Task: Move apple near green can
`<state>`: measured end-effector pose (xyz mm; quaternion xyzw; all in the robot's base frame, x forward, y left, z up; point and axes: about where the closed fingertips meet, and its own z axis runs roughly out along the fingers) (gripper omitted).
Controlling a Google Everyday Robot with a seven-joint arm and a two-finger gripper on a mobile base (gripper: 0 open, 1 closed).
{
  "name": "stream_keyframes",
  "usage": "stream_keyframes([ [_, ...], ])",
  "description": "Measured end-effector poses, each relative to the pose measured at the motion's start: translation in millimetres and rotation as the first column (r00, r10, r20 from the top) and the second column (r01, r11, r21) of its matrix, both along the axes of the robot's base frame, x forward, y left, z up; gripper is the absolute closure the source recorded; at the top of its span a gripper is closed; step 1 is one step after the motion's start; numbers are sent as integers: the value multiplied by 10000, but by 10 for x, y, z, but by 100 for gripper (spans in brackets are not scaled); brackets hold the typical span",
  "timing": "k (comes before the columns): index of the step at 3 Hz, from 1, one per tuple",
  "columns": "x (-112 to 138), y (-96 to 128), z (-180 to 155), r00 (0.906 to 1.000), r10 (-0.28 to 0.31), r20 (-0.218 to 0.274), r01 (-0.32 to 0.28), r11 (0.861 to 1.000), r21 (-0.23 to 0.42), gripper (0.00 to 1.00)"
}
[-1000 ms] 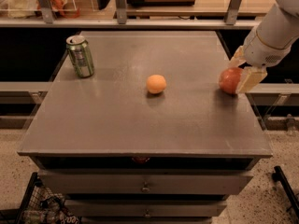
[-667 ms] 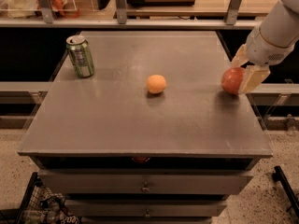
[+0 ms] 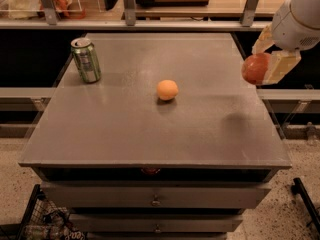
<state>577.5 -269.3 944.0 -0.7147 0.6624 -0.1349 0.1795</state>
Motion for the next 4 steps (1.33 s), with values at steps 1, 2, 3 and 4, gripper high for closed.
stream_keyframes([
  [1,-8,1,26,10000,3,45,-3,10000,-18,100],
  [2,-74,-48,18,9994,-320,155,312,9984,465,100],
  [3,138,236,136,9971,237,728,-317,9935,1096,100],
  [4,374,607,343,9848,935,1462,-1159,9814,1532,100],
])
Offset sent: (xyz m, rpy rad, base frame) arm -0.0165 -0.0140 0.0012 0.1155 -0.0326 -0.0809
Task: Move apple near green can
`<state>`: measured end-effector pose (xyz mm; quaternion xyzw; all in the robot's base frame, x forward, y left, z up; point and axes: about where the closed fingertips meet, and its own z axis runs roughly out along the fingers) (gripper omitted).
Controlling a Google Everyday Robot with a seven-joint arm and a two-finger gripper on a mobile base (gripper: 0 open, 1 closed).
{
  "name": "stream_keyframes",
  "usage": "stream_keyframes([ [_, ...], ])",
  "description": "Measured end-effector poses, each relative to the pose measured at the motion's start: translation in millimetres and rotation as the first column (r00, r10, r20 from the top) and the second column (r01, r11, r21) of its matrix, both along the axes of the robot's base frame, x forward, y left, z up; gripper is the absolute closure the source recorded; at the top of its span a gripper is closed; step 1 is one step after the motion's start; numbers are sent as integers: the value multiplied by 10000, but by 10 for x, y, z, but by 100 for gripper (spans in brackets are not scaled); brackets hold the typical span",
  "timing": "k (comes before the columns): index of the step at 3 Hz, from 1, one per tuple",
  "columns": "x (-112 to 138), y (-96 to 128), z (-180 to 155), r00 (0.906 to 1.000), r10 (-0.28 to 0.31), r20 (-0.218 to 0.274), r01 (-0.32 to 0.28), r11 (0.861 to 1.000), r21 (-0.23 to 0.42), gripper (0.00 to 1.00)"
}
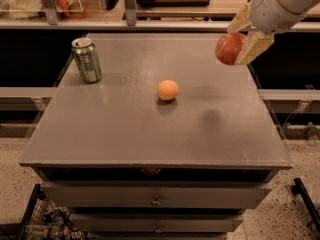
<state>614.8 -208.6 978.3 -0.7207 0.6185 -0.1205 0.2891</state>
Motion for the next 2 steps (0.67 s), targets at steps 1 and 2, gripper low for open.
stream_keyframes([
  [1,303,510,122,9962,816,320,-831,9952,511,100],
  [2,303,511,121,9962,816,320,-832,9952,512,100],
])
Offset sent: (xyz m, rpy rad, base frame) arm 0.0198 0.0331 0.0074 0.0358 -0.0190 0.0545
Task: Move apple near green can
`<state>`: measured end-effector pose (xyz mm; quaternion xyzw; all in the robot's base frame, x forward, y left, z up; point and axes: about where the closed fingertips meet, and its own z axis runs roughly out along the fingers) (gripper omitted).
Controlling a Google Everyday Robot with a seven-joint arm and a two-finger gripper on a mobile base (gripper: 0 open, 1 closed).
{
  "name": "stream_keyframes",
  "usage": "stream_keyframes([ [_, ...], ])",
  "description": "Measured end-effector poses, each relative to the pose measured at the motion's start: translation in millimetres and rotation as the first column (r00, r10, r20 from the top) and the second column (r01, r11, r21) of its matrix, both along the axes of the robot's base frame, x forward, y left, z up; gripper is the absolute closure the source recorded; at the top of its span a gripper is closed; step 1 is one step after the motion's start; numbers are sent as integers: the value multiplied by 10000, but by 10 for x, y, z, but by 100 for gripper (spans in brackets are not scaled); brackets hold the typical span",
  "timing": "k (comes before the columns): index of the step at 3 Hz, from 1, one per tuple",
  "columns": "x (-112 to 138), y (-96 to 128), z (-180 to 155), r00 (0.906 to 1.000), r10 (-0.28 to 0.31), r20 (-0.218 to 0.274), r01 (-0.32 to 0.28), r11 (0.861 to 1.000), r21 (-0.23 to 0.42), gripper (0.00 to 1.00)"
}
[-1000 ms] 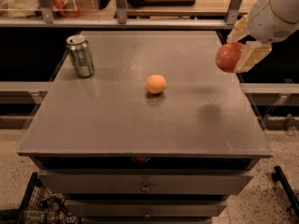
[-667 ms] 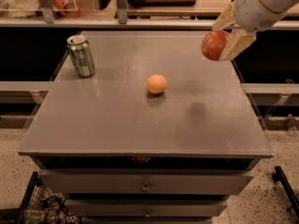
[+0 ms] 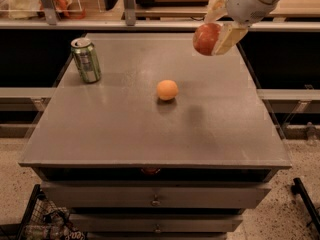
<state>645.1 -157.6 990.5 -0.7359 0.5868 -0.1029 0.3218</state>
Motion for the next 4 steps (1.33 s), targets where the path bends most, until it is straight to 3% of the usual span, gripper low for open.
stream_keyframes([
  [1,132,44,-49,9995,-289,137,280,9976,631,100],
  [3,826,721,-164,9998,-108,143,70,9692,2463,100],
  [4,981,1153,-241,9991,424,-84,-381,9559,2911,100],
])
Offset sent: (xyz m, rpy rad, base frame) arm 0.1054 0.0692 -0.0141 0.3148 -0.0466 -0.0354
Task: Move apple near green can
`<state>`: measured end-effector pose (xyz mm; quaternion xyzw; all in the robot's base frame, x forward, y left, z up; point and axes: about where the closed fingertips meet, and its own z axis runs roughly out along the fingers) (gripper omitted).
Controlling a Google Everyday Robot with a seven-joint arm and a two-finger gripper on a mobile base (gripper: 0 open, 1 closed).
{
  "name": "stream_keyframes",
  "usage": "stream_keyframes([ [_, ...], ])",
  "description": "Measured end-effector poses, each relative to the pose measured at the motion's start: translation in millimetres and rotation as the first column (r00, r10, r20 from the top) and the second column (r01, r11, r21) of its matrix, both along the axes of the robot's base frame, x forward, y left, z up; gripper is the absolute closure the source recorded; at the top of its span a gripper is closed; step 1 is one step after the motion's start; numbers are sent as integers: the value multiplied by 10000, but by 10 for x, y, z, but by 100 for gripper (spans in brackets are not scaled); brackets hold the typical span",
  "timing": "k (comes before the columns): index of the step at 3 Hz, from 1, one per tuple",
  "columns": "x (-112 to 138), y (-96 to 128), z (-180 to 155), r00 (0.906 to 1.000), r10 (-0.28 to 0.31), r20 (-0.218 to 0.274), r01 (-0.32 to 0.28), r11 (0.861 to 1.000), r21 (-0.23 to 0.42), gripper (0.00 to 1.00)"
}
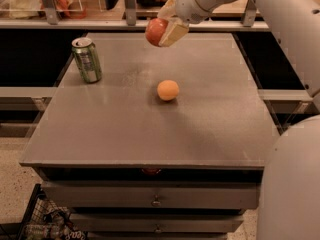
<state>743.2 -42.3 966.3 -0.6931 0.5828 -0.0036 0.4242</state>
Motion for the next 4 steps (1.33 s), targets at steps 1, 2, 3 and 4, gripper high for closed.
stream_keyframes([
  [1,19,427,-141,9967,692,-424,-684,9975,193,100],
  [2,-7,772,-290,9867,1356,-891,-1319,9902,467,100],
  [3,-48,1029,-419,9732,1889,-1312,-1806,9809,726,100],
  [4,-96,1207,-499,9595,2323,-1596,-2200,9712,912,100],
])
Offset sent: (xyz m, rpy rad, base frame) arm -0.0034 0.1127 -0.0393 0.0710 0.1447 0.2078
